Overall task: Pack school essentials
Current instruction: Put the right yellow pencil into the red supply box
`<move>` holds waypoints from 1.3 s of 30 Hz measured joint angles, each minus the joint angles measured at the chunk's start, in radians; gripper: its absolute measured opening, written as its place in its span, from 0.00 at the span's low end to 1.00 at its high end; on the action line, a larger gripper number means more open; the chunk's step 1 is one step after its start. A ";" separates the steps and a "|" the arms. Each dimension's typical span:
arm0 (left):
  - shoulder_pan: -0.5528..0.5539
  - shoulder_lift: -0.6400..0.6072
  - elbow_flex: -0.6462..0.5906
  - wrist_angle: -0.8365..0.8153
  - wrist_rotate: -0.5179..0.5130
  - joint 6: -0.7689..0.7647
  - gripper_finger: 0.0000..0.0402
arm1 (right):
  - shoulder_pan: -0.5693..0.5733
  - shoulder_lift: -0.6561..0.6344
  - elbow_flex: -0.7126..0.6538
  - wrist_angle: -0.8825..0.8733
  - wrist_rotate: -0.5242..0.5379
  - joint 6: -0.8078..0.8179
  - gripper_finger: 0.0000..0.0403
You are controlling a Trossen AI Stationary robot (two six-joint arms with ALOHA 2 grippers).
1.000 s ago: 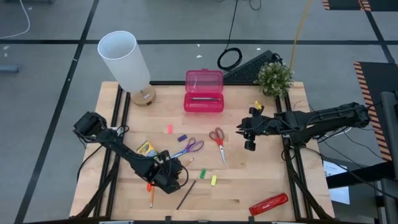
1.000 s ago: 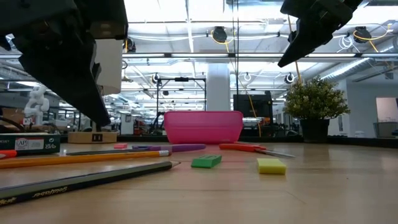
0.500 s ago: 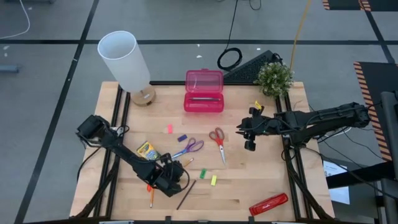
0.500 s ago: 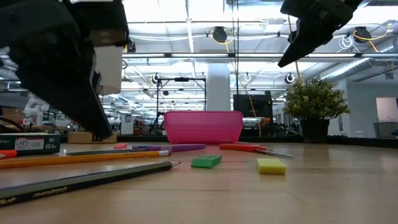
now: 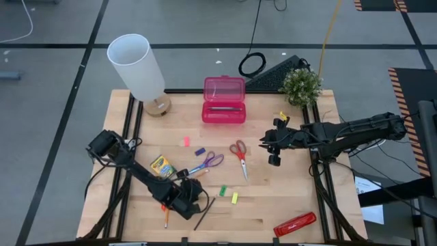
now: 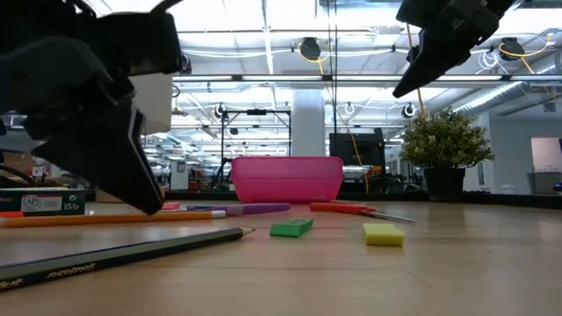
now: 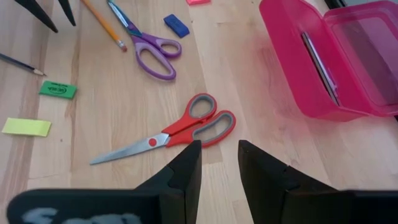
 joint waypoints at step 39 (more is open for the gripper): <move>0.056 -0.005 -0.016 -0.233 0.062 -0.081 0.32 | 0.000 0.000 0.000 0.000 -0.002 -0.003 0.25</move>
